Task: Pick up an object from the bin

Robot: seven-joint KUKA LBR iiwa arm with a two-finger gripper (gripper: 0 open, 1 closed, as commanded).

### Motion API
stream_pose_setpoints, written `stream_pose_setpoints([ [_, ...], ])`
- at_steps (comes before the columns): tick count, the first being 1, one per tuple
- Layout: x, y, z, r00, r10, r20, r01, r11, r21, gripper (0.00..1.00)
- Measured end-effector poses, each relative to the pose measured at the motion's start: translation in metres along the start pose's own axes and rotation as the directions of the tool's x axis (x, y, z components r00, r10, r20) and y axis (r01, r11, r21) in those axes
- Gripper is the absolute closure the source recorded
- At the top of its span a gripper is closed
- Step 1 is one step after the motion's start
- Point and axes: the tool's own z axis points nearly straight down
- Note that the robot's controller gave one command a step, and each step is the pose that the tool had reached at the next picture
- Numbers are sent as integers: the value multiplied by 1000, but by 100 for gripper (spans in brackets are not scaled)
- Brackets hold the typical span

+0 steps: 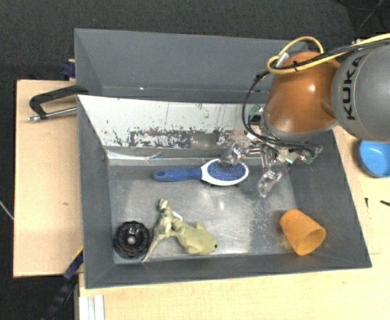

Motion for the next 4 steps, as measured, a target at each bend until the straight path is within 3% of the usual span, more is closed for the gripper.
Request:
stream_pose_setpoints([
  [1, 0, 0, 0, 1000, 0, 0, 0, 1000, 0, 0],
  [2, -24, 6, 1, 959, -284, 15, 284, 958, 30, 100],
  [4, -18, 4, 0, 958, -286, 18, 285, 958, 24, 100],
])
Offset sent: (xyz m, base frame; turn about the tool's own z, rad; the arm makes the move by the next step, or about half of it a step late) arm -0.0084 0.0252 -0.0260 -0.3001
